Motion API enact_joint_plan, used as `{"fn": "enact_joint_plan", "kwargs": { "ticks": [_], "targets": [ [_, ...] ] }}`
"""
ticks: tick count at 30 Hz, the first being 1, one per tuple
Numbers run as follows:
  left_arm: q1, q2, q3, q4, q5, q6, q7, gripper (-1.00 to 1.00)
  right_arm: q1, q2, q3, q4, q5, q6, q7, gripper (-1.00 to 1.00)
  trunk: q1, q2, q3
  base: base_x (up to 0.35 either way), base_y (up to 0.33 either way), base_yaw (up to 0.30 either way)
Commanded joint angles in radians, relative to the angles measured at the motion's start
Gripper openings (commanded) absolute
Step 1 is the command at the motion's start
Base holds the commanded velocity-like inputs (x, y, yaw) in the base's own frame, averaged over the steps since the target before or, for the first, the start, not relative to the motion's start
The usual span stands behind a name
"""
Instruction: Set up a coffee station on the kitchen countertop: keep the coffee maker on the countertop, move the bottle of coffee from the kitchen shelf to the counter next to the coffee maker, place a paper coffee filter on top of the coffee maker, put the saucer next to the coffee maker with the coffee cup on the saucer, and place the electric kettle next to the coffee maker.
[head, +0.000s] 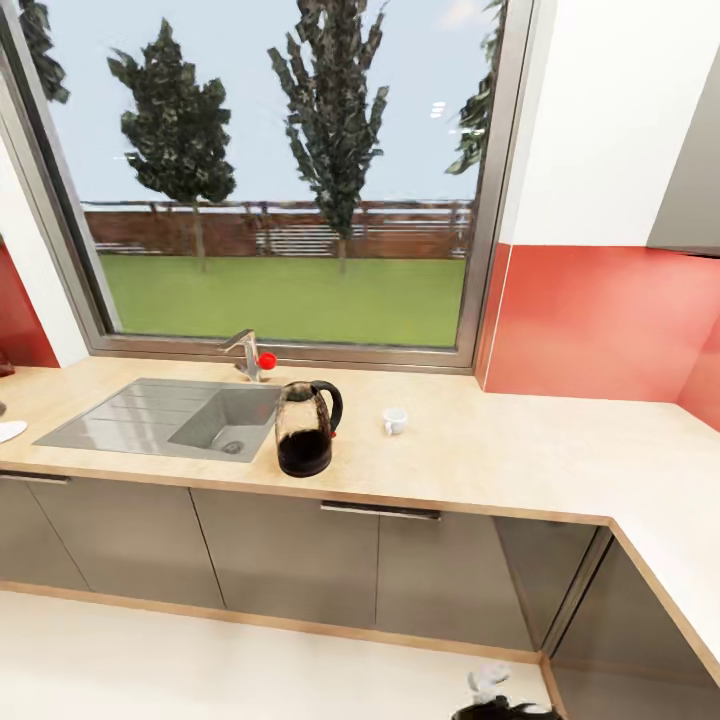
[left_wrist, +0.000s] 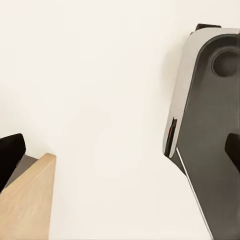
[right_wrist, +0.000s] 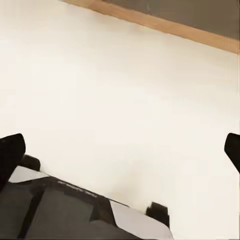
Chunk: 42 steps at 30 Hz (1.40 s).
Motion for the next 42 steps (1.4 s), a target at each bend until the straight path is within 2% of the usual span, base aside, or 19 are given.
{"fn": "enact_joint_plan", "kwargs": {
  "ticks": [1,6,9,12,15,20,23,25,27,28,29,30,33,35,36,37,42],
  "targets": [
    [-0.002,-0.001,0.001,-0.001,0.002,-0.004,-0.001,1.0,0.0,0.007,0.005,-0.113,-0.008,0.003,0.001,1.0,0.001,-0.002,-0.003,0.0,0.0,0.0],
    [-0.001,0.0,-0.008,0.0,-0.002,-0.006,-0.003,1.0,0.0,0.075,0.002,-0.301,-0.009,-0.073,0.001,1.0,0.001,-0.002,-0.003,0.0,0.0,0.0],
    [0.0,0.006,-0.009,0.002,-0.003,-0.008,-0.003,1.0,0.0,0.106,0.002,-0.374,-0.008,-0.092,0.003,1.0,0.001,-0.002,-0.003,0.0,0.0,0.0],
    [0.0,0.015,-0.009,0.003,-0.002,-0.008,-0.003,1.0,0.0,0.126,0.001,-0.463,-0.007,-0.097,0.004,1.0,0.001,-0.002,-0.003,0.0,0.0,0.0],
    [0.001,0.02,-0.008,0.005,0.001,-0.009,-0.002,1.0,0.0,0.132,-0.001,-0.576,-0.006,-0.095,0.006,1.0,0.001,-0.002,-0.003,0.0,0.0,0.0],
    [0.001,0.019,-0.006,0.006,0.003,-0.006,-0.003,1.0,0.0,0.128,-0.004,-0.793,-0.006,-0.089,0.005,1.0,0.001,-0.002,-0.003,0.0,0.0,0.0],
    [0.001,0.017,-0.006,0.006,0.003,-0.004,-0.002,1.0,0.0,0.127,-0.009,-0.925,-0.006,-0.061,0.003,1.0,0.001,-0.002,-0.003,0.0,0.0,0.0],
    [0.001,0.017,-0.005,0.006,0.004,-0.002,0.0,1.0,0.0,0.127,-0.03,-0.987,-0.006,-0.017,0.002,1.0,0.001,-0.002,-0.003,0.0,0.0,0.0],
    [0.001,0.016,-0.003,0.006,0.005,0.003,0.001,1.0,0.0,0.126,-0.095,-1.054,-0.007,0.052,0.003,1.0,0.001,-0.002,-0.003,0.0,0.0,0.0],
    [0.0,0.016,0.0,0.006,0.007,0.011,0.002,1.0,-0.001,0.126,-0.158,-1.088,-0.007,0.095,0.003,1.0,0.001,-0.002,-0.003,0.0,0.0,0.0],
    [0.0,0.016,0.002,0.006,0.008,0.018,0.002,1.0,-0.002,0.126,-0.195,-1.102,-0.007,0.115,0.002,1.0,0.001,-0.002,-0.003,0.0,0.0,0.0],
    [0.0,0.017,0.008,0.005,0.012,0.03,0.002,1.0,-0.018,0.126,-0.271,-1.124,-0.005,0.148,-0.003,1.0,0.001,-0.002,-0.003,0.16,-0.046,0.0],
    [0.0,0.012,0.009,0.002,0.012,0.032,0.003,1.0,-0.024,0.126,-0.302,-1.133,-0.003,0.153,-0.005,1.0,0.001,-0.002,-0.003,0.253,-0.093,0.0],
    [0.0,0.009,0.011,0.001,0.013,0.033,0.003,1.0,-0.026,0.124,-0.341,-1.136,0.0,0.154,-0.01,1.0,0.001,-0.002,-0.003,0.309,-0.121,0.0],
    [0.0,0.006,0.011,0.002,0.014,0.033,0.002,1.0,-0.026,0.123,-0.376,-1.137,0.001,0.155,-0.018,1.0,0.001,-0.002,-0.003,0.326,-0.132,0.0],
    [0.006,0.008,0.013,0.003,0.016,0.027,-0.003,1.0,-0.03,0.129,-0.38,-1.131,0.008,0.16,-0.023,1.0,0.001,-0.002,-0.002,0.0,0.0,0.0],
    [0.006,0.008,0.013,0.002,0.016,0.022,-0.001,1.0,-0.013,0.123,-0.389,-1.103,-0.005,0.151,-0.011,1.0,0.001,-0.002,-0.002,0.0,0.0,0.0]
  ]
}}
